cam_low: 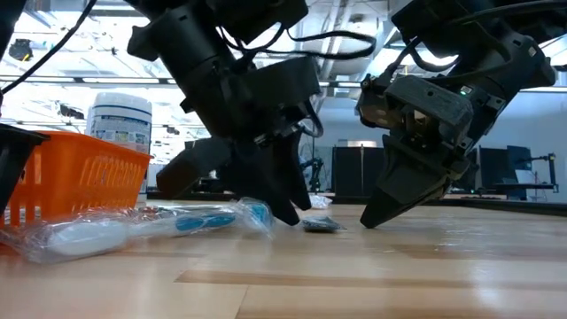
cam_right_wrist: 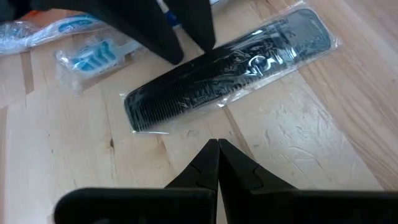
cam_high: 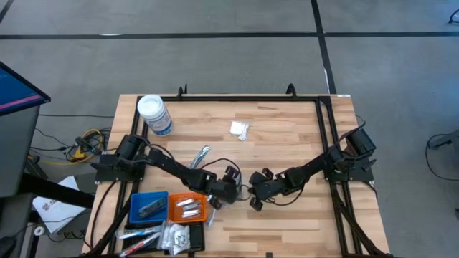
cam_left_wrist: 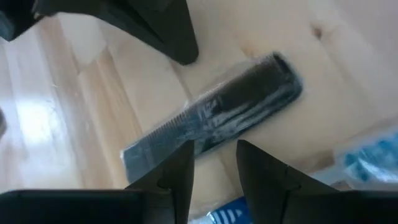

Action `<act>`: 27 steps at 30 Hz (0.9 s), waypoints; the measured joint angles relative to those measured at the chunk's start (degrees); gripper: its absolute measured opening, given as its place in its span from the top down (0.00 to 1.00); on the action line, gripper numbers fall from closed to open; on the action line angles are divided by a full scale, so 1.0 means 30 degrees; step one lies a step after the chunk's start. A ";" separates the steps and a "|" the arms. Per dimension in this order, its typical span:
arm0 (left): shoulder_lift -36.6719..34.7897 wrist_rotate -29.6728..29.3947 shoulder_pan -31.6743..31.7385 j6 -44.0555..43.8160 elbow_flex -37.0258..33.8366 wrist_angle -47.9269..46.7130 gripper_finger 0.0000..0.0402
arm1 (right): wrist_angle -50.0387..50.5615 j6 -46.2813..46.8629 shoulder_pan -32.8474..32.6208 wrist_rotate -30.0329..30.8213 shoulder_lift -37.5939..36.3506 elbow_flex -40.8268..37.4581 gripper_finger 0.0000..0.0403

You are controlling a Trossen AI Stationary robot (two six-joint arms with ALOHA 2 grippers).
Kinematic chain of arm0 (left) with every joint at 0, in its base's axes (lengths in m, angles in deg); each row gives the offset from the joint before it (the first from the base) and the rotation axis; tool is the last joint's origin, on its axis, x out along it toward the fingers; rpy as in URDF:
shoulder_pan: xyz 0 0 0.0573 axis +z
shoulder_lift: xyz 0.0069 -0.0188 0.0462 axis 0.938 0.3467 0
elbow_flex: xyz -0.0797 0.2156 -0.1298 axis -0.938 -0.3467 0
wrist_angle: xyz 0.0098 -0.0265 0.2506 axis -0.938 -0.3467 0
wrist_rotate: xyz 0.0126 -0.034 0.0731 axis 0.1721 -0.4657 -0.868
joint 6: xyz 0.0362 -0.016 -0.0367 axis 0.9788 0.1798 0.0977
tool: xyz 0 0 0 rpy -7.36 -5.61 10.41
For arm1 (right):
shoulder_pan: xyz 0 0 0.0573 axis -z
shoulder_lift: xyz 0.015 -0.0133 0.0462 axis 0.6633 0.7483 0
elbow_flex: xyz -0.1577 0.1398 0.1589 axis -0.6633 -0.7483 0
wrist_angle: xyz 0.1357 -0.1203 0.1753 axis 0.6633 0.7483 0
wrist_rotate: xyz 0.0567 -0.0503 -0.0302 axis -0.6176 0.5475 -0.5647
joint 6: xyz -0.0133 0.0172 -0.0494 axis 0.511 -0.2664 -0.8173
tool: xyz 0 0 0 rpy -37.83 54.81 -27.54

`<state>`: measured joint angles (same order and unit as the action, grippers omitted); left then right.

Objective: Pick & Place Travel size toiletries
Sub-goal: Put the black comb into the blue basket

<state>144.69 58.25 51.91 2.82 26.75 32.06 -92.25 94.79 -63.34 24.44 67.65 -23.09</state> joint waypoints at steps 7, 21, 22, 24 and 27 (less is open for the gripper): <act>0.0512 -0.0349 -0.0102 0.2514 -0.0086 0.1136 0.72 | -0.0062 0.0010 0.0258 -0.0138 0.0000 0.0000 1.00; 0.1658 -0.0817 -0.0096 0.3602 -0.0057 0.4530 0.72 | -0.0912 -0.0185 0.0525 -0.0551 0.0022 0.0007 1.00; 0.1673 -0.0794 -0.0095 0.3547 -0.0066 0.4674 0.72 | -0.0936 -0.0257 0.0525 -0.0551 0.0022 0.0007 1.00; 0.1676 -0.0599 -0.0073 0.3507 -0.0066 0.4702 0.73 | -0.0939 -0.0294 0.0525 -0.0537 0.0022 0.0007 1.00; 0.1698 -0.0530 -0.0080 0.3048 -0.0066 0.4667 0.81 | -0.0955 -0.0388 0.0525 -0.0500 0.0022 0.0015 1.00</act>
<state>149.78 56.66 51.67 11.97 26.55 46.07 -95.12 93.63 -61.76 22.94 67.71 -23.05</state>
